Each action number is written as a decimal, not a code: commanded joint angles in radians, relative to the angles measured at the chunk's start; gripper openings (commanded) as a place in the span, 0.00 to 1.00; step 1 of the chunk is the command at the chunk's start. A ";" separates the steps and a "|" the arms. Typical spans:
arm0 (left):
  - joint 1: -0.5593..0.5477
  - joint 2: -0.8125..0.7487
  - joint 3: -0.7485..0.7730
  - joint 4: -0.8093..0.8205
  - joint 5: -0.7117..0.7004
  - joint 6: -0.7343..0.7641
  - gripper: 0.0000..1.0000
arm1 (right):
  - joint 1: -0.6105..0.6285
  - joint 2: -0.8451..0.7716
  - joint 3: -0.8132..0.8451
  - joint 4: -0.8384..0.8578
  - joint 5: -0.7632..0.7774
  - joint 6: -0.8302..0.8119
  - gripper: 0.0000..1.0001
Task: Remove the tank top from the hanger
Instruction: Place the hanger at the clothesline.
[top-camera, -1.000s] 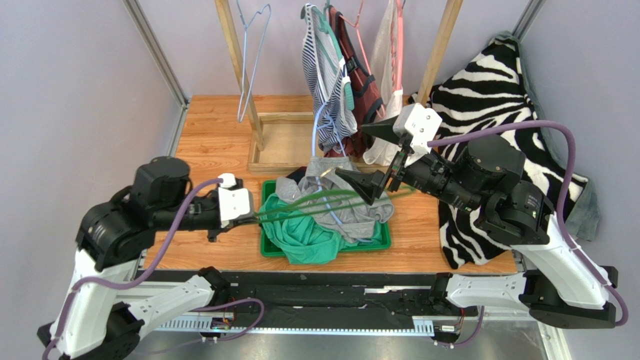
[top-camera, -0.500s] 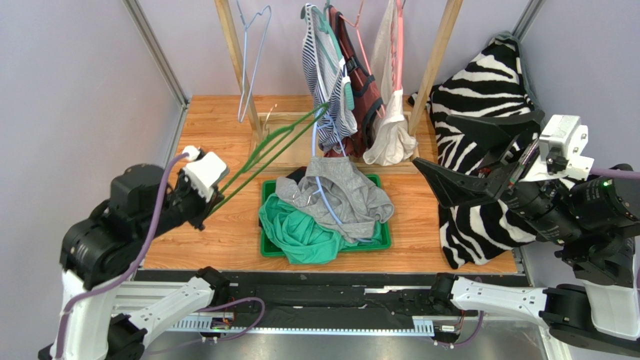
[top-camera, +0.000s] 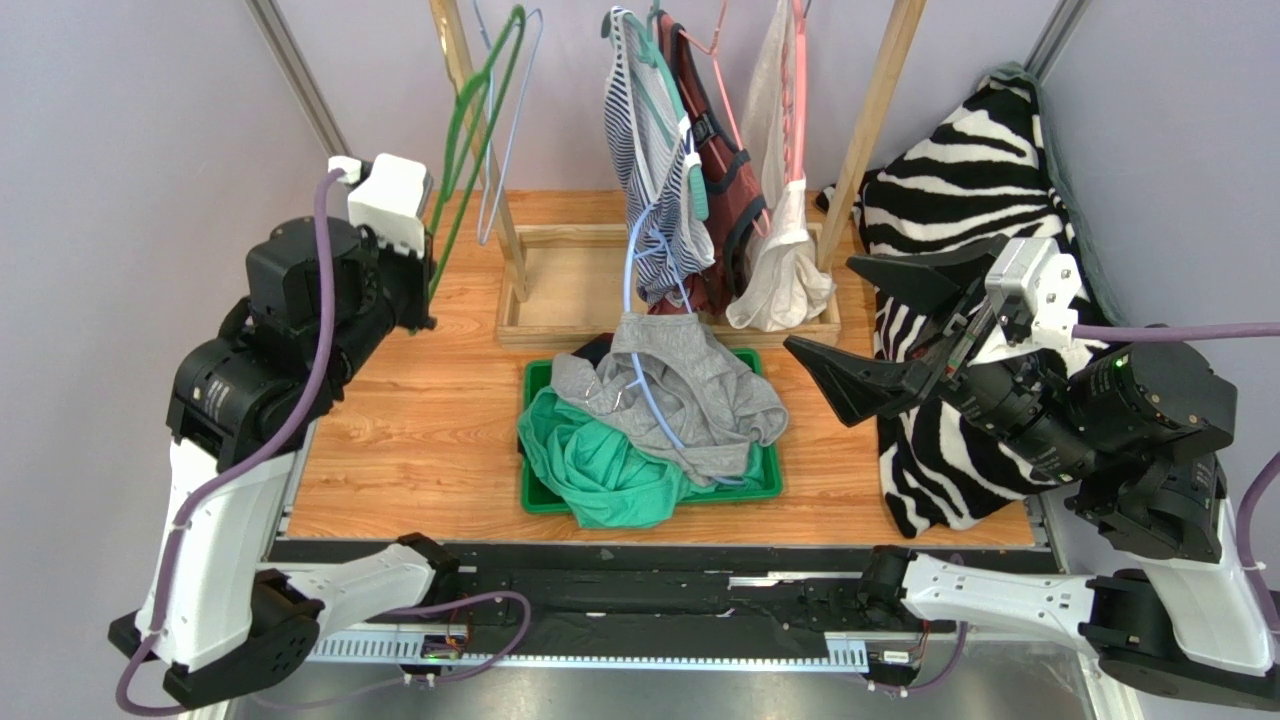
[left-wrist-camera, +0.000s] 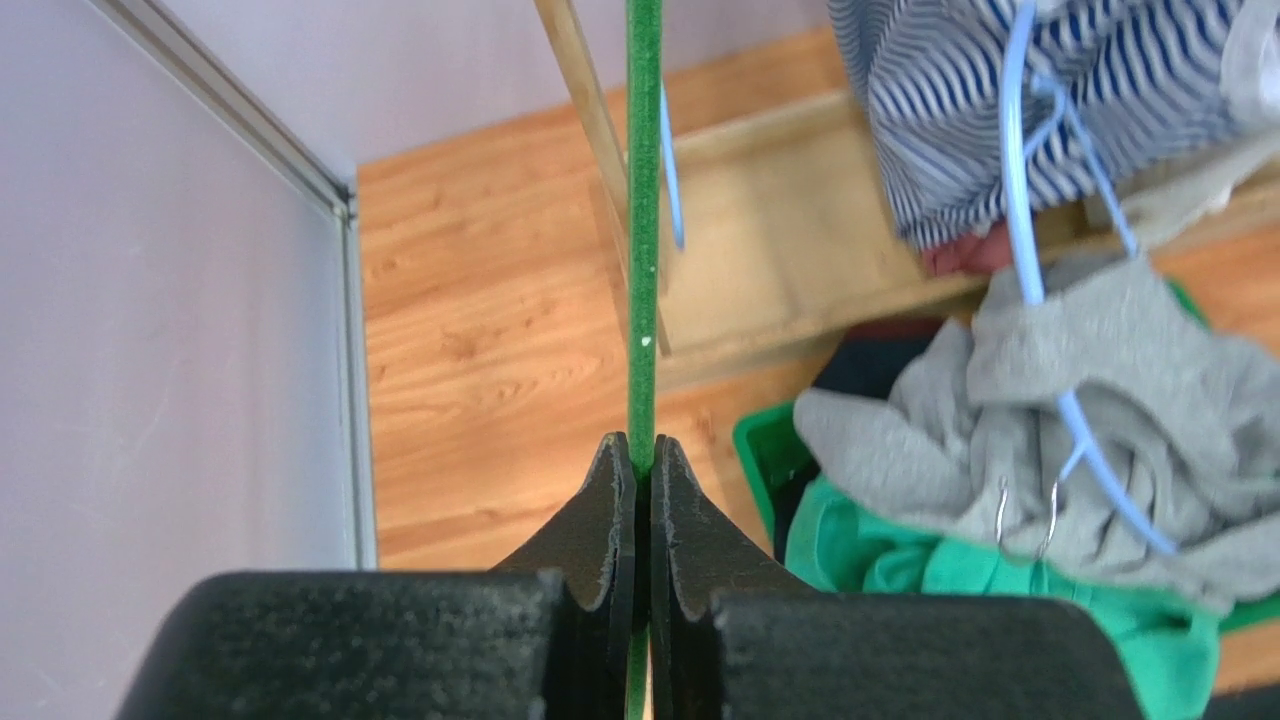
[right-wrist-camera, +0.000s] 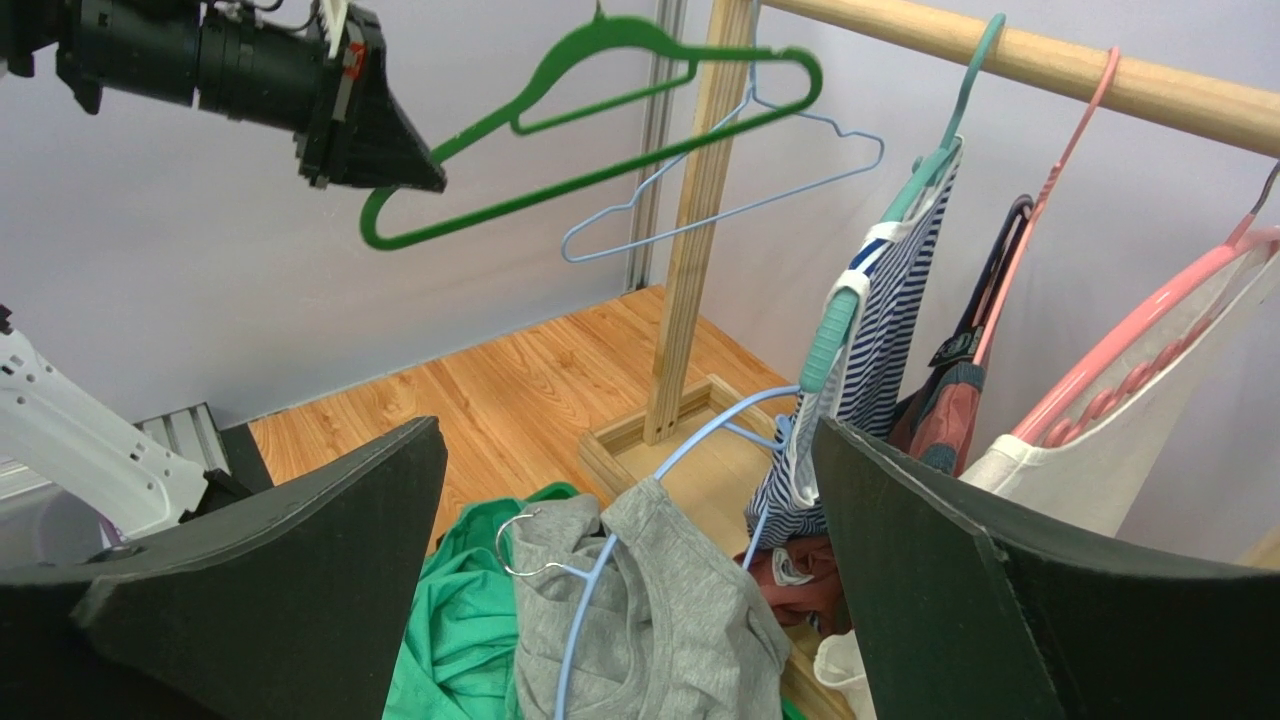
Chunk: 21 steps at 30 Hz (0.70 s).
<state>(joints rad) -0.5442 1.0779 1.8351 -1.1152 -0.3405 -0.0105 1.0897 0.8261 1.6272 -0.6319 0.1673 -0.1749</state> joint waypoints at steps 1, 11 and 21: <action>0.003 0.098 0.082 0.147 -0.048 -0.049 0.00 | -0.002 -0.013 -0.012 0.028 0.014 0.020 1.00; 0.056 0.445 0.427 0.081 0.176 -0.154 0.00 | -0.002 -0.059 -0.096 0.034 0.029 0.022 1.00; 0.167 0.603 0.552 0.084 0.274 -0.198 0.00 | -0.002 -0.120 -0.148 0.012 0.060 0.009 1.00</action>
<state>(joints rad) -0.3969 1.6714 2.3074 -1.0786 -0.1204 -0.1818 1.0897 0.7341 1.4963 -0.6350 0.1978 -0.1623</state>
